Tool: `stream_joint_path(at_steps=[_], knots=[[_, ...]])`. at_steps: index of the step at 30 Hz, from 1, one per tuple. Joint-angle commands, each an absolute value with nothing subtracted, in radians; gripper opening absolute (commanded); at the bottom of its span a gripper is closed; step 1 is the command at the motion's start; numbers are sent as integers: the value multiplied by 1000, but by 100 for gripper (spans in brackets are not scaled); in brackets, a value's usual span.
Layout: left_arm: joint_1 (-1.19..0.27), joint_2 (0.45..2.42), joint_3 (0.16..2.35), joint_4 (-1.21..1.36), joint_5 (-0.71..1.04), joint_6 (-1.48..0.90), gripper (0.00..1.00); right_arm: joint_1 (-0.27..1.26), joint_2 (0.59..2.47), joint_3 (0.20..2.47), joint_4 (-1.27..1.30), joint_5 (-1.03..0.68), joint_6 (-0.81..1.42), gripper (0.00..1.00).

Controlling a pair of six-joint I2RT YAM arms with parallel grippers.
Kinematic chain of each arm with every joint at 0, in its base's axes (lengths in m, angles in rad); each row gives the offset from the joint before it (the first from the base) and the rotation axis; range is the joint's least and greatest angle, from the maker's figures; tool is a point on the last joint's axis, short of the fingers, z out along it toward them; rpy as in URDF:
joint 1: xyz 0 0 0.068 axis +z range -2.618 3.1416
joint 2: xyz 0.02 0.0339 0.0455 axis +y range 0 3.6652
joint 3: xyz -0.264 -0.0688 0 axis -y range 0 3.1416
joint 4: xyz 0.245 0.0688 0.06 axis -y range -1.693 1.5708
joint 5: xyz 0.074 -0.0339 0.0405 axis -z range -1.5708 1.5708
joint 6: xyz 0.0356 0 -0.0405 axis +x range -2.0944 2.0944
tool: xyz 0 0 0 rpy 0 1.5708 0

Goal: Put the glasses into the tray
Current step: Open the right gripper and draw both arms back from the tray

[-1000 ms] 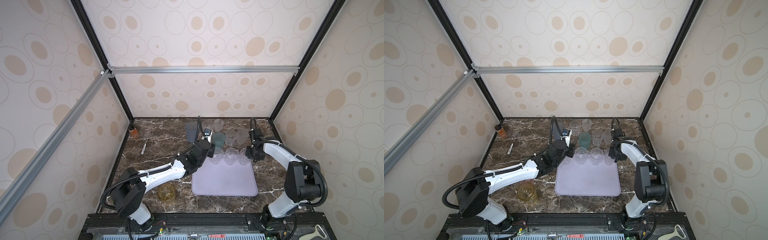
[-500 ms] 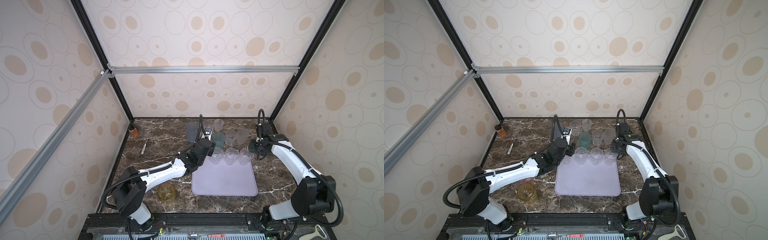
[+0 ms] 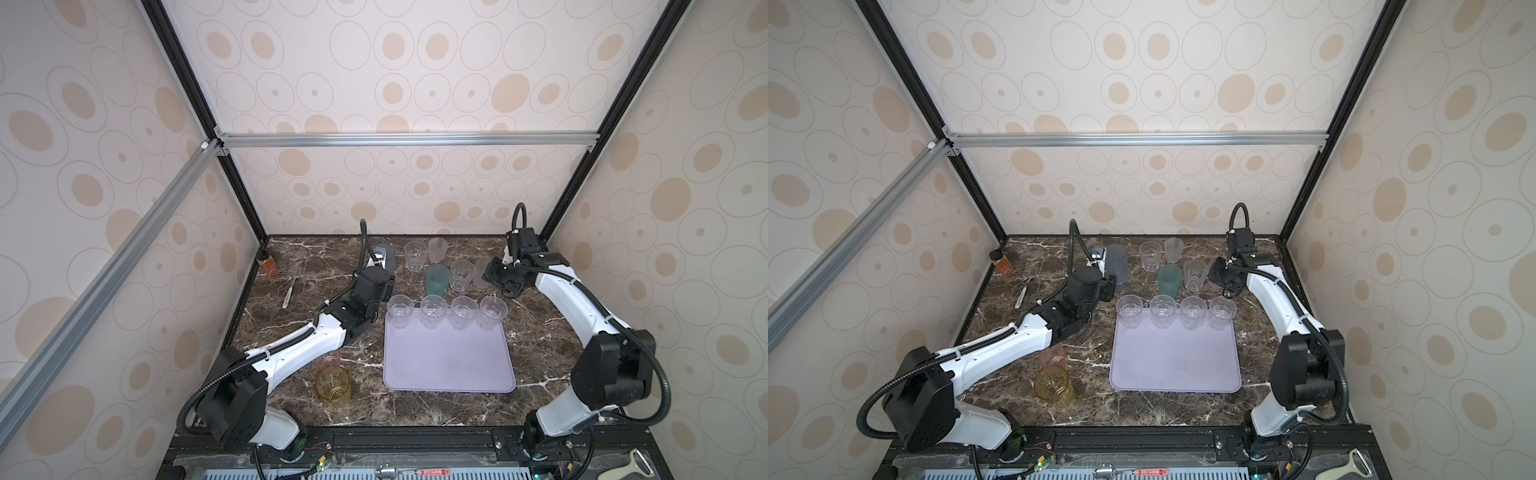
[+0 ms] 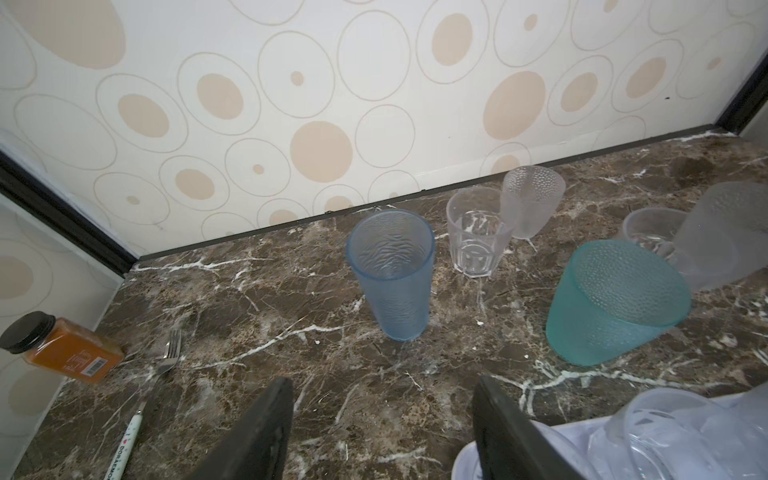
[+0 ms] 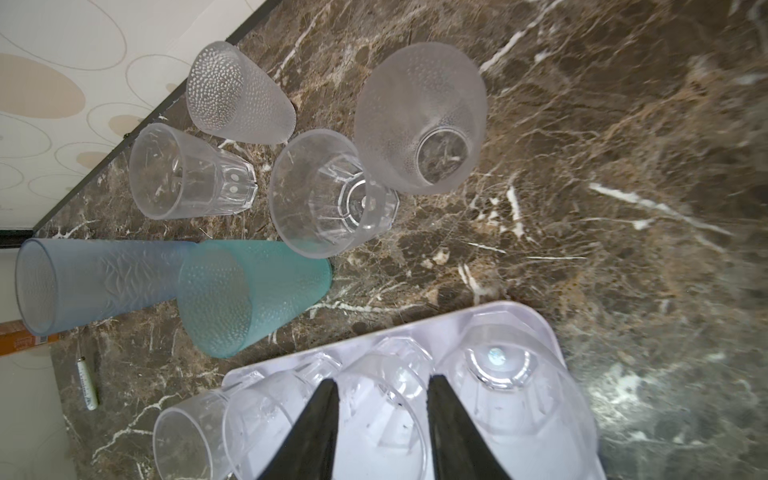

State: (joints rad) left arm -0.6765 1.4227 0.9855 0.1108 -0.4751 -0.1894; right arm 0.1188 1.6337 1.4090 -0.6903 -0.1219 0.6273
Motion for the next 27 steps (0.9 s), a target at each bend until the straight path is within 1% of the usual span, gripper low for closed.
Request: stream_joint_path(at_steps=[1, 10, 19, 27], knots=[[-648, 1384, 940, 116, -399, -278, 68, 126, 1706, 1447, -665, -171, 725, 39], [-644, 1412, 910, 138, -302, -377, 68, 141, 1820, 1466, -596, -183, 812, 39], [-646, 1428, 920, 146, -289, -382, 68, 147, 1845, 1484, -566, -152, 833, 40], [-646, 1441, 927, 136, -273, -388, 67, 147, 1916, 1513, -540, -128, 862, 41]])
